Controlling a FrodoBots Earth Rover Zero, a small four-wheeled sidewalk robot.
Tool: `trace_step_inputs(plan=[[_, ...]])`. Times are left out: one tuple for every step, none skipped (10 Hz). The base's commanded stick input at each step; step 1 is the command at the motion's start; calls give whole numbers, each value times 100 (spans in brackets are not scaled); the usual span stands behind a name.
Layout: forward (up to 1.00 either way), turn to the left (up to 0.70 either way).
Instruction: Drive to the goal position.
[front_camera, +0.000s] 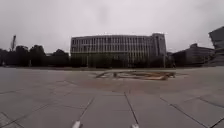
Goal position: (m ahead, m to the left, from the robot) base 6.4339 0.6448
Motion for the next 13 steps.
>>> trace_step_inputs(plan=[[70,-10],[70,-13],[70,-9],[70,0],[70,0],[70,0],[70,0],[70,0],[70,0],[70,0],[70,-1],[70,-2],[70,-33]])
